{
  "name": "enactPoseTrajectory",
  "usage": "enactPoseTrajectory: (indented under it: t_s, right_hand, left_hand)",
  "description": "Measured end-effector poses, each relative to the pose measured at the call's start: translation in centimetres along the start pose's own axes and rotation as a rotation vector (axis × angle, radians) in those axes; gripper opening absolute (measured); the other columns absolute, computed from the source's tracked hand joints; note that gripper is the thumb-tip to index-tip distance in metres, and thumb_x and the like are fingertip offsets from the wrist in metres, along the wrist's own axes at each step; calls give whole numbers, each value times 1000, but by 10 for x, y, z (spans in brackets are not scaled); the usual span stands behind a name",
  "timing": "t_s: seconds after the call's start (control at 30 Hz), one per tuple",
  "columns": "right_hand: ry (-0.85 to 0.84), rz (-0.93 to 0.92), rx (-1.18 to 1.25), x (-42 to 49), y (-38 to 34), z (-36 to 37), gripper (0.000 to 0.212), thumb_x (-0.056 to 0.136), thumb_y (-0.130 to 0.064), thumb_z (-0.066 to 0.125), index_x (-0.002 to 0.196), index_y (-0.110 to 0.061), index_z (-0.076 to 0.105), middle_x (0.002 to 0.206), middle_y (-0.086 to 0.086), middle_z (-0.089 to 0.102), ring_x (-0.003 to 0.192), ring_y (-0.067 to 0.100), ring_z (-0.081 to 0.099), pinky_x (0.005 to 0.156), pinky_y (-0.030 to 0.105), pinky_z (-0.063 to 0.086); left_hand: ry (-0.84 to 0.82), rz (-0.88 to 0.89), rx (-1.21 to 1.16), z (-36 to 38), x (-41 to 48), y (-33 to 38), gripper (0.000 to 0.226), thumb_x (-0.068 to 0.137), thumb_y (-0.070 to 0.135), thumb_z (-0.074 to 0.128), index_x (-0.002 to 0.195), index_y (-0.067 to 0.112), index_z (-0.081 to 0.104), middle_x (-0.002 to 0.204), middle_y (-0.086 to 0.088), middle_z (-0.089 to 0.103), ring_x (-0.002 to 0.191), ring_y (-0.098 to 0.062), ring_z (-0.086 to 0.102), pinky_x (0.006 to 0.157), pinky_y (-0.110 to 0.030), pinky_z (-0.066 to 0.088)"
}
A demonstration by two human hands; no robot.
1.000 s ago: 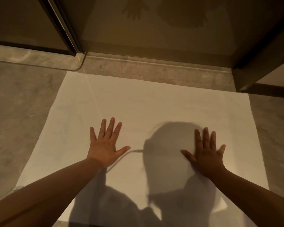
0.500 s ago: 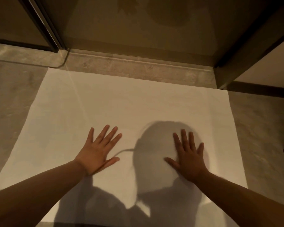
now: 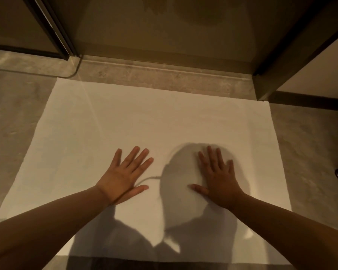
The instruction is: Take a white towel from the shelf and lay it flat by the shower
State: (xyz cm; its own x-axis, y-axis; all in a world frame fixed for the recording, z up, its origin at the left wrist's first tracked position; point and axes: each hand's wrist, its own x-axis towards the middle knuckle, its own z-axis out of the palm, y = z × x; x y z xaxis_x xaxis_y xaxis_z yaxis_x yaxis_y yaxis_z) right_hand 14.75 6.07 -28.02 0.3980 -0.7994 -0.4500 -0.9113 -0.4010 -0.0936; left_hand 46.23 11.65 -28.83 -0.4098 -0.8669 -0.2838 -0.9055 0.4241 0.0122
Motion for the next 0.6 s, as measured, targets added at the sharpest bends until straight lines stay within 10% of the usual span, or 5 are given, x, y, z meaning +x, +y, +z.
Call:
enactPoseTrajectory:
  t_s: [0.6]
  right_hand:
    - [-69, 34, -22, 0, 12, -11, 97, 67, -89, 4, 137, -35, -37, 153, 0, -33, 138, 25, -31, 112, 60, -1]
  left_hand:
    - [-9, -90, -52, -4, -15, -15, 75, 89, 64, 19, 149, 20, 14, 156, -10, 11, 143, -34, 7, 109, -62, 14]
